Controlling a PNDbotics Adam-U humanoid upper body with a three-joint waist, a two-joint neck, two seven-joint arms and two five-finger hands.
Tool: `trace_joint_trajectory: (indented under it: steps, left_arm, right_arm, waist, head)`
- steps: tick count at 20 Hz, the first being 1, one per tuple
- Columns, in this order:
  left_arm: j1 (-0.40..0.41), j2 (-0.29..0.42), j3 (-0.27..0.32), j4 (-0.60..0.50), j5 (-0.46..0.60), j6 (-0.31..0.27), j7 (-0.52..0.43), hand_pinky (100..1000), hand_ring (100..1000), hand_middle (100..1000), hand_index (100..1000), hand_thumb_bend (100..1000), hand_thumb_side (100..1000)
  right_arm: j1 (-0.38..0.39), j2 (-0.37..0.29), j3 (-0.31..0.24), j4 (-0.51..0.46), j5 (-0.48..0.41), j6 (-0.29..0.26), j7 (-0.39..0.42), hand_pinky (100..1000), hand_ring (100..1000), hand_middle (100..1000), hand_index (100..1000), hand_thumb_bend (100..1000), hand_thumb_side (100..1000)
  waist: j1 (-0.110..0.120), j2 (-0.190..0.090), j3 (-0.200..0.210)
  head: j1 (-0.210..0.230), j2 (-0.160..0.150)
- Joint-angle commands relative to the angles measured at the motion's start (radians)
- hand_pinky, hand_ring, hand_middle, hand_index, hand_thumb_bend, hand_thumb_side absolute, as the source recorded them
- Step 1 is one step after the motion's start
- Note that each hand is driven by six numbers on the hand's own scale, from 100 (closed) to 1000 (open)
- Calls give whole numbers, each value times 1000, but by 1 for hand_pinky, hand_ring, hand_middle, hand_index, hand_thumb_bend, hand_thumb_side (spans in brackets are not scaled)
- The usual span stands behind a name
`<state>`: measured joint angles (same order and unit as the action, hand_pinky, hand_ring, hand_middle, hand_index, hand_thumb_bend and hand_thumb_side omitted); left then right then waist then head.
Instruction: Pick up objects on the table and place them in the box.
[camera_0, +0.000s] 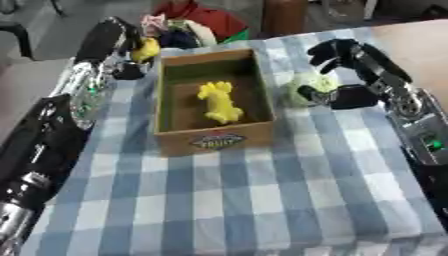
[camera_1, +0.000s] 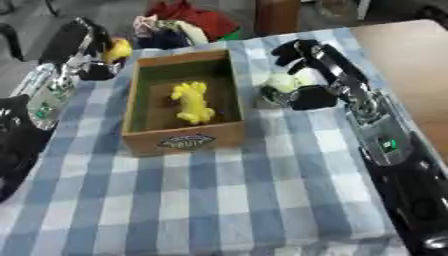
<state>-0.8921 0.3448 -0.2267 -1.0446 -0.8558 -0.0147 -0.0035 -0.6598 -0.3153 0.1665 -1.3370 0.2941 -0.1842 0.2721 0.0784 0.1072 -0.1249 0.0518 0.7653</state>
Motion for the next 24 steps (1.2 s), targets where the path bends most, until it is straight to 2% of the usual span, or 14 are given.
trace_joint_trajectory:
  steps: [1,5,7,9,10,12,13,16,17,18,21,24]
  left_arm:
    - [-33,2,-49,-49,20,-53,-82,586,415,399,518,327,100]
    - [-26,-4,-97,-34,27,-129,-209,619,490,486,615,380,100]
    - [-19,-4,-101,-24,33,-156,-270,641,536,543,653,402,100]
    - [-11,-1,-94,-22,46,-173,-315,690,637,676,735,498,123]
    - [-8,1,-89,-23,54,-180,-338,736,712,760,796,613,262]
    - [-1,7,-69,-37,85,-182,-362,791,780,835,847,733,431]
    - [3,11,-56,-53,108,-177,-361,801,797,855,856,748,485]
    - [27,33,-20,-137,181,-136,-290,782,767,824,835,700,505]
    - [42,40,-1,-177,208,-114,-241,751,696,748,804,613,414]
    - [62,48,14,-218,238,-90,-189,739,669,722,790,567,354]
    - [125,74,46,-333,333,-24,-73,725,638,680,769,505,280]
    - [192,100,72,-430,412,19,-19,720,622,658,757,483,253]
  right_arm:
    - [-21,-5,-4,-10,3,-2,3,650,727,616,770,475,227]
    - [-20,-5,-5,-9,5,-1,2,650,727,616,770,476,227]
    - [-20,-6,-6,-9,6,-1,2,650,728,616,771,476,227]
    - [-19,-8,-8,-9,7,-1,0,650,728,616,771,477,227]
    - [-19,-9,-9,-9,8,0,-1,651,728,616,771,477,227]
    - [-20,-12,-12,-7,11,0,-3,651,728,617,772,478,227]
    - [-22,-15,-13,-6,13,0,-5,652,729,618,772,478,227]
    - [-37,-31,-16,8,26,-4,-9,656,730,620,772,478,225]
    - [-45,-42,-18,18,33,-5,-12,659,731,623,771,480,223]
    - [-55,-53,-21,32,42,-8,-16,661,732,625,773,482,223]
    - [-84,-86,-25,100,81,-21,-22,670,736,634,787,483,222]
    - [-107,-110,-33,190,133,-41,-21,678,741,648,807,487,208]
  waist:
    - [-4,-18,-5]
    - [-3,-18,-10]
    - [-2,-18,-8]
    - [-2,-19,-6]
    - [-2,-19,-5]
    - [-3,-19,-2]
    - [-3,-19,-1]
    - [-5,-19,3]
    - [-8,-19,6]
    - [-9,-19,9]
    - [-12,-18,22]
    - [-13,-19,38]
  head:
    - [8,5]
    - [8,5]
    - [7,5]
    - [2,5]
    - [0,5]
    - [-3,5]
    - [-5,5]
    - [-11,5]
    - [-16,5]
    - [-20,5]
    - [-32,5]
    - [-43,5]
